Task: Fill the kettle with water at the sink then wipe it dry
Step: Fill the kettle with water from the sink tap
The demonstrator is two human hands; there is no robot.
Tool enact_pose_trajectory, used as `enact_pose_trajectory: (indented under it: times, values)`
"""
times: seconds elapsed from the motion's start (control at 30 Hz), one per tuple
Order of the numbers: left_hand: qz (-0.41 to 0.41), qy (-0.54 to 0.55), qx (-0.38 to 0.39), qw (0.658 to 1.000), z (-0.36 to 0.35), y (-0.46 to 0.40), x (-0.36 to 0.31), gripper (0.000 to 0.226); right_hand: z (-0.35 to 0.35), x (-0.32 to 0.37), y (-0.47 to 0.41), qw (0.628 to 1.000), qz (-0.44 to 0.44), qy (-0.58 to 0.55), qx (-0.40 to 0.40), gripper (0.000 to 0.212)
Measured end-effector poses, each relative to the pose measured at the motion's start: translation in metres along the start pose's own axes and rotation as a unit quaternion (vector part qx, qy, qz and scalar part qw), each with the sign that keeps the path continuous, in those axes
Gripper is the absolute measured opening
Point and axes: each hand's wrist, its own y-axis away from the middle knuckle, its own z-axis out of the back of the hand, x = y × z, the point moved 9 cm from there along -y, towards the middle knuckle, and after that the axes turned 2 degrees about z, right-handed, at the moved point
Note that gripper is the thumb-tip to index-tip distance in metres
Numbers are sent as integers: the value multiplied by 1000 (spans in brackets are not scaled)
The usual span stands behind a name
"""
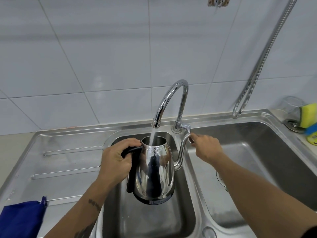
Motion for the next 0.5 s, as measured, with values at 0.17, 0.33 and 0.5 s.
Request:
enact_pose_trajectory:
  times: [0.17,0.33,0.5]
  values:
    - [8,-1,-8,1000,4,1,4,54,27,-5,-4,991,-35,-94,-84,25]
    - [12,-1,-7,1000,7,3,5,58,58,-28,-32,947,-150,-256,-127,18]
    - [13,-7,-11,1000,10,3,9,60,68,-42,-44,921,-242,-277,-130,26]
